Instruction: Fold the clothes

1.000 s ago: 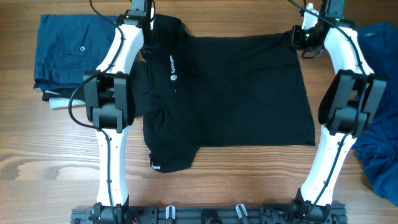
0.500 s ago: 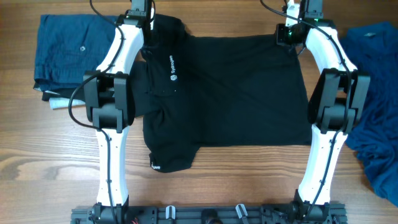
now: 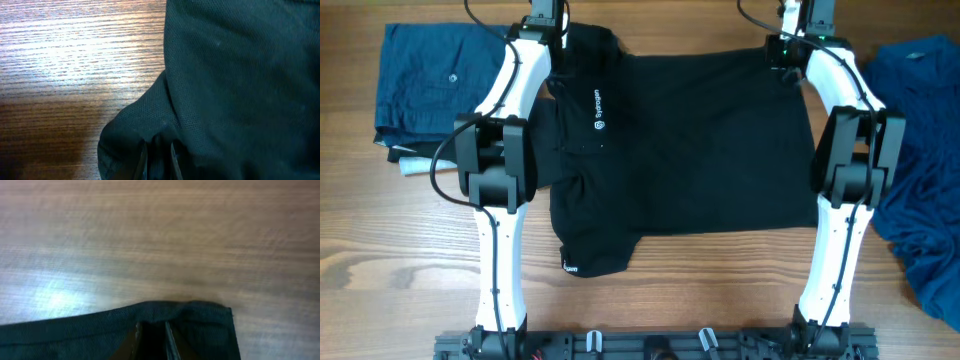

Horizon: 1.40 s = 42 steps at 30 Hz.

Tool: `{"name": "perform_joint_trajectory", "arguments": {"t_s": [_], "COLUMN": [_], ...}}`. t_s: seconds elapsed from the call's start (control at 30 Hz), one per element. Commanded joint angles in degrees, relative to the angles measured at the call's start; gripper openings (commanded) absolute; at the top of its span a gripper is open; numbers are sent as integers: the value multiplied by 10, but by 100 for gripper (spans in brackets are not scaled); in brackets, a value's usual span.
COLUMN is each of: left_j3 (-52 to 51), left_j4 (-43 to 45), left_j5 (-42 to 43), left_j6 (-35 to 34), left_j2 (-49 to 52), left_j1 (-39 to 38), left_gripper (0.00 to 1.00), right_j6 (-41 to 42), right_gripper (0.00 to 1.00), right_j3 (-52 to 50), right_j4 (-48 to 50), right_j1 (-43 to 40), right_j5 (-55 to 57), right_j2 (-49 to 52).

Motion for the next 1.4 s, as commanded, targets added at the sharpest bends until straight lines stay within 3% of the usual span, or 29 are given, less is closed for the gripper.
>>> {"name": "perform_joint_trajectory", "arguments": {"t_s": [0.0, 0.27, 0.37, 0.43, 0.47, 0.57, 0.63, 0.7, 0.77, 0.83, 0.97, 1.03, 1.17, 1.37], "left_j3": [4, 4, 4, 4, 8, 28, 50, 59, 59, 59, 59, 59, 59, 42], "left_j4": [-7, -5, 5, 23, 28, 37, 33, 7, -66, -136, -249, -299, -393, -488], "left_j5": [-5, -5, -5, -5, -5, -5, -5, -5, 5, 14, 5, -15, -40, -126], "left_j6": [-5, -5, -6, -6, -6, -25, -52, -95, -157, -195, -201, -227, -270, -324], "left_j2": [15, 15, 15, 10, 3, -33, -77, -134, -207, -263, -367, -408, -452, -456], "left_j1": [-1, -1, -1, -1, -1, -1, -1, -1, -2, -6, -36, -63, -134, -230], "left_gripper": [15, 16, 19, 11, 11, 42, 51, 62, 71, 75, 75, 75, 77, 80], "right_j6": [35, 45, 44, 45, 47, 46, 45, 47, 76, 86, 99, 146, 260, 303], "right_gripper": [15, 16, 27, 36, 39, 52, 64, 88, 99, 99, 100, 100, 100, 99], "right_j3": [-3, -3, -1, 7, 13, 28, 38, 39, 39, 39, 39, 39, 32, -56], "right_j4": [27, 66, 95, 97, 96, 94, 68, 5, -125, -238, -406, -480, -591, -647], "right_j1": [-10, -29, -30, -29, -30, -30, -31, -33, -37, -42, -52, -56, -57, -62], "right_j5": [40, 38, 24, -9, -26, -38, -36, -34, -34, -33, 21, 57, 98, 97], "right_j2": [38, 40, 39, 30, 19, -29, -83, -147, -231, -299, -405, -445, -489, -491]}}
